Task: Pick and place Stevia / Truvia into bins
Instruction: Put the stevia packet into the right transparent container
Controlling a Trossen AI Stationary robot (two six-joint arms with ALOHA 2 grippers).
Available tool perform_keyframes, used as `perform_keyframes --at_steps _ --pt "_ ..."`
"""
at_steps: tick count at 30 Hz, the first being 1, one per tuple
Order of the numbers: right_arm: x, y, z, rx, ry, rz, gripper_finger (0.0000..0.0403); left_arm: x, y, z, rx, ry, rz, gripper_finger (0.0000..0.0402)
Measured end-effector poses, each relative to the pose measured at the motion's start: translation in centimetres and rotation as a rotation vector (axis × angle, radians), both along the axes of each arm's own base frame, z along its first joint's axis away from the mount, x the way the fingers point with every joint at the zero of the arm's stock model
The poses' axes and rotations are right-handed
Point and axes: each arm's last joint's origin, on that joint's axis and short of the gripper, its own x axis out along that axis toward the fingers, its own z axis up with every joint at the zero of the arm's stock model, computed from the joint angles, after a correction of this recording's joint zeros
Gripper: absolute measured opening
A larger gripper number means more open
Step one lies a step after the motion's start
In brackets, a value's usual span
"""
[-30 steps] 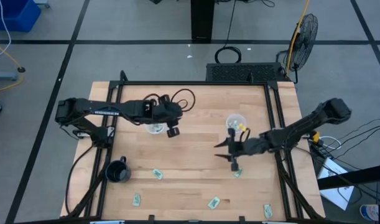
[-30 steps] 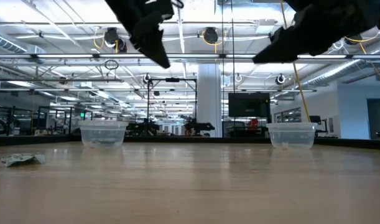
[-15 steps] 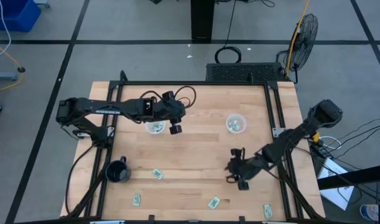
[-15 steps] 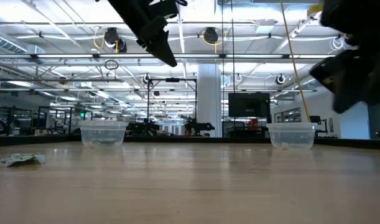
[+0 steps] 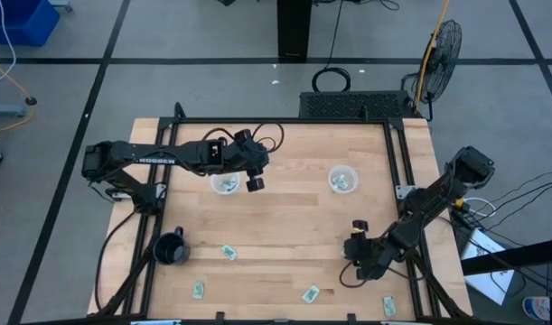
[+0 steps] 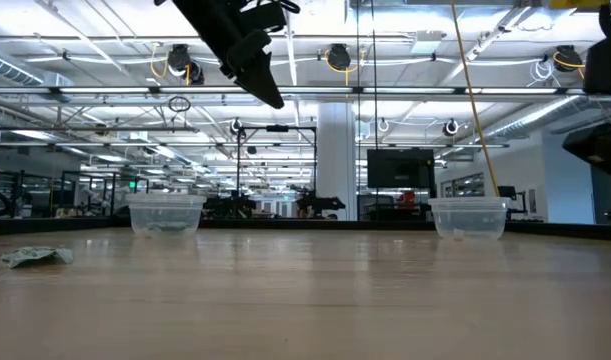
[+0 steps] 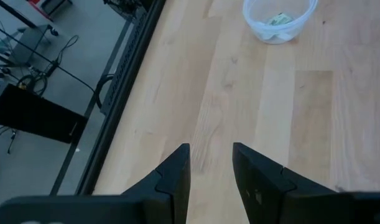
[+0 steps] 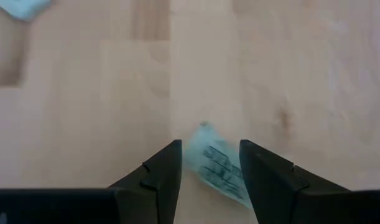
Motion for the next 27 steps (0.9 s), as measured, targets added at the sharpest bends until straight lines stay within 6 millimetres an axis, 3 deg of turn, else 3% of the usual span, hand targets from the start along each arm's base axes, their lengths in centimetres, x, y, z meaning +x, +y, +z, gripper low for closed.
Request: perform_keyframes --at_steps 14,27 --pt "-0.3 -0.4 -1.3 -0.129 0.069 0.019 0.0148 0.0 0.0 0.0 0.004 0.003 -0.008 0.0127" --pt "1.3 -1.5 -1.2 -0.163 -0.028 -0.059 0.0028 0.0 0.0 0.0 0.009 0.006 -0.013 0.0127"
